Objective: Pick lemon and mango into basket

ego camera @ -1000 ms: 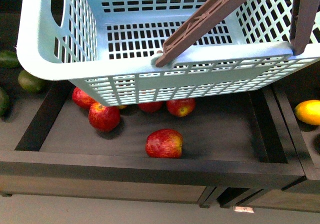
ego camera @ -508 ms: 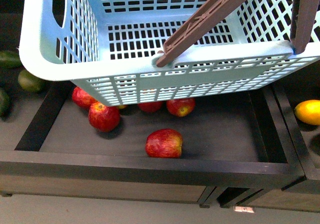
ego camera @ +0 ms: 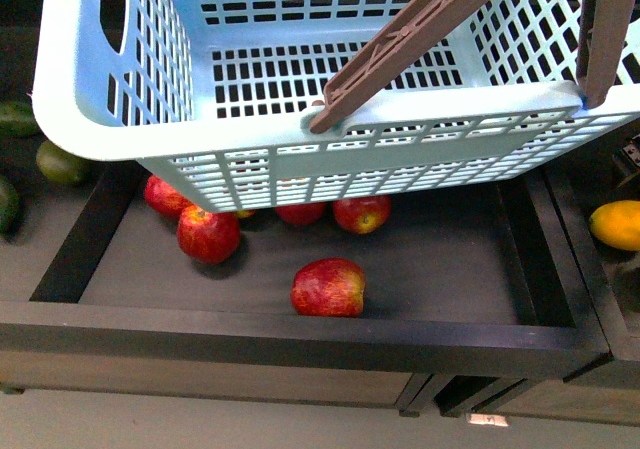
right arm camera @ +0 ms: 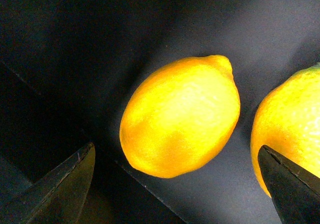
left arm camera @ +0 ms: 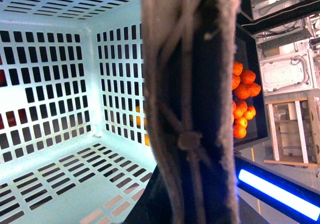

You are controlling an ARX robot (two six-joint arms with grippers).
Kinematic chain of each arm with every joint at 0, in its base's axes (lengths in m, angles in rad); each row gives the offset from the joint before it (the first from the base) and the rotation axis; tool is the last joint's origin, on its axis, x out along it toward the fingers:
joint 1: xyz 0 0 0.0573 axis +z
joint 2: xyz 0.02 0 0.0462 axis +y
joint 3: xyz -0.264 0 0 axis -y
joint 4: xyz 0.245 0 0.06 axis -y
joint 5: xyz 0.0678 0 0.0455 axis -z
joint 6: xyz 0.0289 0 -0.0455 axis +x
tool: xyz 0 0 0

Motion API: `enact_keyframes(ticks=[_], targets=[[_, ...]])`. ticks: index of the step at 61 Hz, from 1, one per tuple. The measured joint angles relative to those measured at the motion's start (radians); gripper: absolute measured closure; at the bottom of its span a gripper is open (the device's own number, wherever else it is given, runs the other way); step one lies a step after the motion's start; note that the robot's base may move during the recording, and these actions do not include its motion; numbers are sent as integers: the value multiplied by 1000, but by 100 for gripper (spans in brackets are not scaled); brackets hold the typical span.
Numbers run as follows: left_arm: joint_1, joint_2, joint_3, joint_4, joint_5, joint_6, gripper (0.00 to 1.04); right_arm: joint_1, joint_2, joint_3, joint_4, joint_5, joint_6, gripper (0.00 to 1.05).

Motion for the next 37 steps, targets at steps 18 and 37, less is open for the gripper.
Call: enact_keyframes(ticks=[18,37], targets=[[0,0,0,0,-1,0,100,10,76,103,-44,5,29,9],[0,0,0,0,0,0,100,18,119,154,-72,16,35,23]])
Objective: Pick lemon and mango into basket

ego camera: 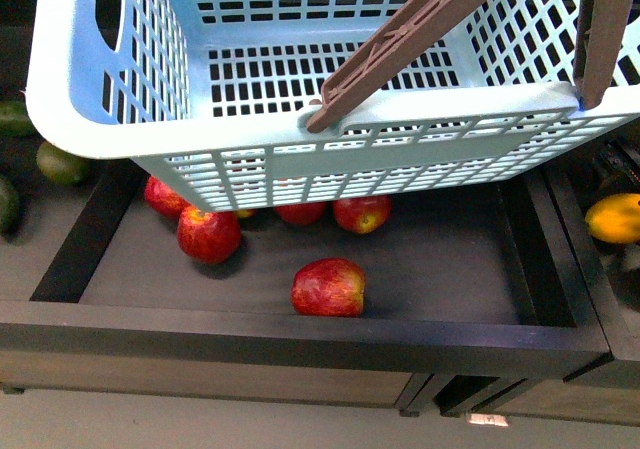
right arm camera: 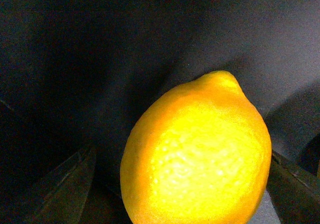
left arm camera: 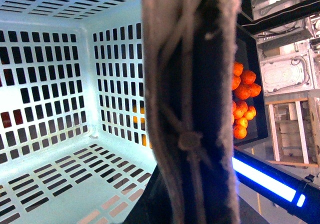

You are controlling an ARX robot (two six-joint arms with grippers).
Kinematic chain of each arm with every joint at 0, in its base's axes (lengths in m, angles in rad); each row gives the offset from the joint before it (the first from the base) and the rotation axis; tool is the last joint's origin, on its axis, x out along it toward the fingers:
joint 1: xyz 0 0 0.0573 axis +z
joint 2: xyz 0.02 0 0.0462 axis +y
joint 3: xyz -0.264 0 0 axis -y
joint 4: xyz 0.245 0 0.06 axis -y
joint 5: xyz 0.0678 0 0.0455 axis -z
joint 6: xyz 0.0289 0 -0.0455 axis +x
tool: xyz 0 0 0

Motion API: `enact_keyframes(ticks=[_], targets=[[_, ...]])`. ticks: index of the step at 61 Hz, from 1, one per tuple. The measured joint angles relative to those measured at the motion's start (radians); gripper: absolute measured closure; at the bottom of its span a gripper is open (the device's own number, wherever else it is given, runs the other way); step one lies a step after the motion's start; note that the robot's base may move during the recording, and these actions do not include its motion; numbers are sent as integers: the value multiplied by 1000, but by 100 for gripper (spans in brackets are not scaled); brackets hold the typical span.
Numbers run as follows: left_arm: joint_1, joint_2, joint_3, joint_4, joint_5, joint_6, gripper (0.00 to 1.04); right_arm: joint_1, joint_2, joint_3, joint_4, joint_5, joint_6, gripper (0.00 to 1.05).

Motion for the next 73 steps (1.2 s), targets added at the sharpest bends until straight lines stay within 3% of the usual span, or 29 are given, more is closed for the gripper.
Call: enact_keyframes(ticks=[8,24,36,48,58,73], targets=[[0,0,0,0,0,0,100,-2,-9,-24,29,-6,-5,36],[0,0,0,0,-1,0,100,-39,-181,-216,179,-69,-114,39],[0,0,0,0,0,0,100,-108,-509,-418,302,-210,-257,39],[0,0,0,0,0,0,100,-137,-878,-565,292,-359,-360,39],[0,0,0,0,0,0,100,-62,-1111,-594,276,-433,-413,39],[0,0,0,0,0,0,100,158,-1161,-576,255,-389,-420,39]])
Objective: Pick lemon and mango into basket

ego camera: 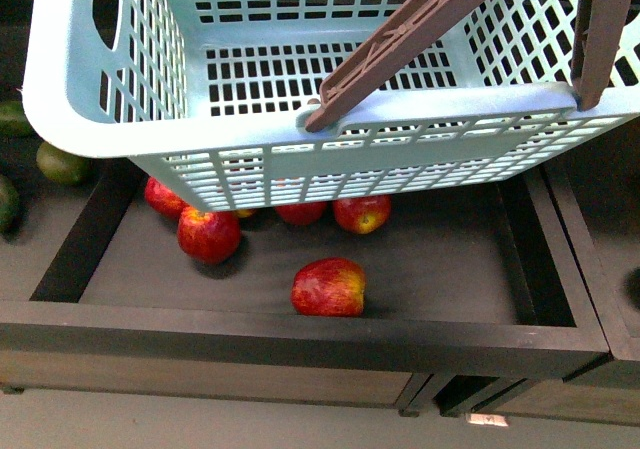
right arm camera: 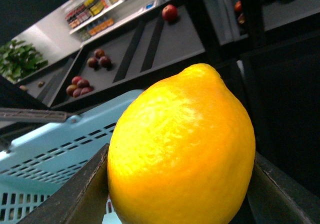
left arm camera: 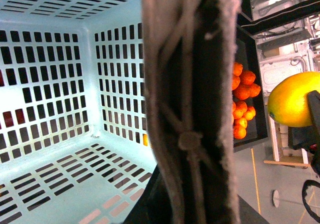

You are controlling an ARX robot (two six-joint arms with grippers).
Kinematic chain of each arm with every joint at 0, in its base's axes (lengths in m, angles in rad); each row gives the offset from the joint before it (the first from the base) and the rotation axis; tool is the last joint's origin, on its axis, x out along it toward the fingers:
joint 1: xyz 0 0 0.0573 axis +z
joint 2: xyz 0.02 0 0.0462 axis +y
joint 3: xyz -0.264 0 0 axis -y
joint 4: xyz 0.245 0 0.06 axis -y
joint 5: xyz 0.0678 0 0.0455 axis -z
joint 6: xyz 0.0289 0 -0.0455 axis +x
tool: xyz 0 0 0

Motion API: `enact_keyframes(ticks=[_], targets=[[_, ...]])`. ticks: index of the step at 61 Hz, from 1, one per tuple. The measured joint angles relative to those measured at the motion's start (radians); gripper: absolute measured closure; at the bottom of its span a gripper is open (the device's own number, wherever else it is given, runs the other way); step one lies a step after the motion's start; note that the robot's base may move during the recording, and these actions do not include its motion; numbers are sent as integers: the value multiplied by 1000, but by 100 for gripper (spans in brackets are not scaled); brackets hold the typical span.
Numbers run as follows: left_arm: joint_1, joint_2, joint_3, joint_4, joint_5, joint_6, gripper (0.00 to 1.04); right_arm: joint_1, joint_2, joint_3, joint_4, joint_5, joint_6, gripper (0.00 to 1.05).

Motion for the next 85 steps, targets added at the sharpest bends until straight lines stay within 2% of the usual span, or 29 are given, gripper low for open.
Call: enact_keyframes(ticks=[12,22,24,36,40,45,48,53,57,60,68,75,85], targets=[[0,0,0,0,0,0,100,147,48,-4,-6,45,-7,40],[0,0,0,0,0,0,100,229,49,-32,-15,68,-26,40],[0,0,0,0,0,0,100,236,49,-42,-14,77,-32,36],[0,0,0,0,0,0,100,224,29,-110,65,89,16,7],[0,0,0,0,0,1,100,205,5,-130,102,114,42,8],[0,0,0,0,3,0,100,167,-47,-162,144,192,69,9],[-1,0,0,-1,3,-2,100,146,-86,-210,240,302,-5,16],[-1,0,0,-1,-1,-3,100,123,-139,-296,361,382,-153,28],[0,0,0,-1,-10,0,100,116,-199,-407,422,379,-288,43],[0,0,0,-1,-4,0,100,92,-231,-483,444,335,-336,56],[1,0,0,-1,1,-2,100,74,-296,-589,472,335,-371,77],[0,0,0,-1,-3,-1,100,74,-382,-687,488,335,-385,103],[0,0,0,-1,0,-3,100,72,-470,-771,484,334,-392,103]])
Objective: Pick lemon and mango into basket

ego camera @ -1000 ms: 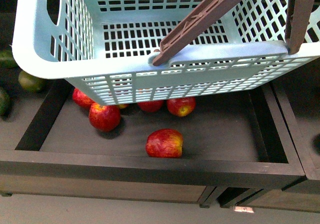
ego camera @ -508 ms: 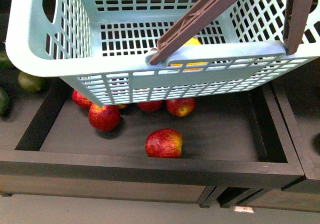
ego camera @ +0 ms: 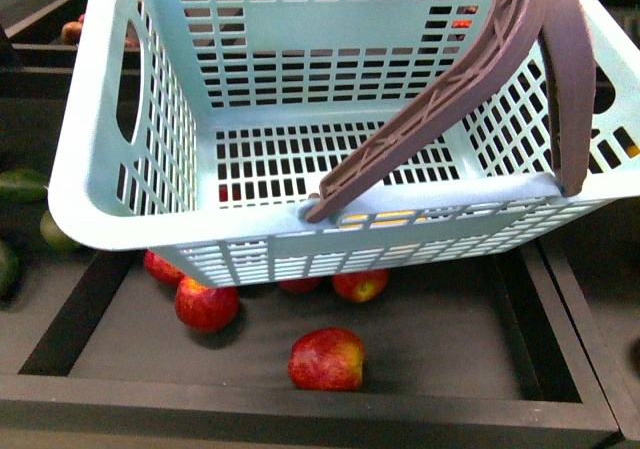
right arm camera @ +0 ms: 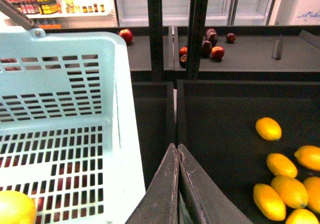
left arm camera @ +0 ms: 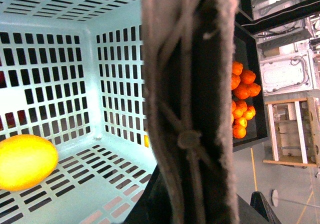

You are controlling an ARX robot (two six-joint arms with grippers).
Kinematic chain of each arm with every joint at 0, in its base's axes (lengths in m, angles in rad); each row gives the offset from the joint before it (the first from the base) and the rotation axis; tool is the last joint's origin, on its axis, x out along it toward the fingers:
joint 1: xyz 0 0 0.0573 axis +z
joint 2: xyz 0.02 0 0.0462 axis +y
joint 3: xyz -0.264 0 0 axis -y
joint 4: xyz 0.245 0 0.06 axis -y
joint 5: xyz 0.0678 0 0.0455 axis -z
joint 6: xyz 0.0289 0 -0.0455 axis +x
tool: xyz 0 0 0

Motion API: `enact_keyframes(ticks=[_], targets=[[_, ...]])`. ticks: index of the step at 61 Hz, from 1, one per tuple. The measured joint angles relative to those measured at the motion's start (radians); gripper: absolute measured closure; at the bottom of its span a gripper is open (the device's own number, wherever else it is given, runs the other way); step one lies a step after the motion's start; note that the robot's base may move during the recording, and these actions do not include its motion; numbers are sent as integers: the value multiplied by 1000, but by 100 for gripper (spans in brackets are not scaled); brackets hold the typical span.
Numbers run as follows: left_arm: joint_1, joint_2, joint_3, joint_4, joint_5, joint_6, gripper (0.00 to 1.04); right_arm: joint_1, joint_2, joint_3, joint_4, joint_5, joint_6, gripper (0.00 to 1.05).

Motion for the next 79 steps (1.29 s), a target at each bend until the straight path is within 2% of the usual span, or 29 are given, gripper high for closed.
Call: enact_keyframes(ticks=[10,36,40,42,79], targets=[[0,0,0,0,0,0,100,0,-87,-61,-28,0,-2,101],[0,0,0,0,1,0,100,0,-104,-70,-30,0,-2,27],[-5,0,0,0,0,1,100,-2,-104,-70,-31,3,-2,12],[-8,0,0,0,1,3,100,-2,-104,-70,-31,3,-1,8],[1,0,0,1,1,0,100,-2,-107,-75,-32,-2,-2,9]])
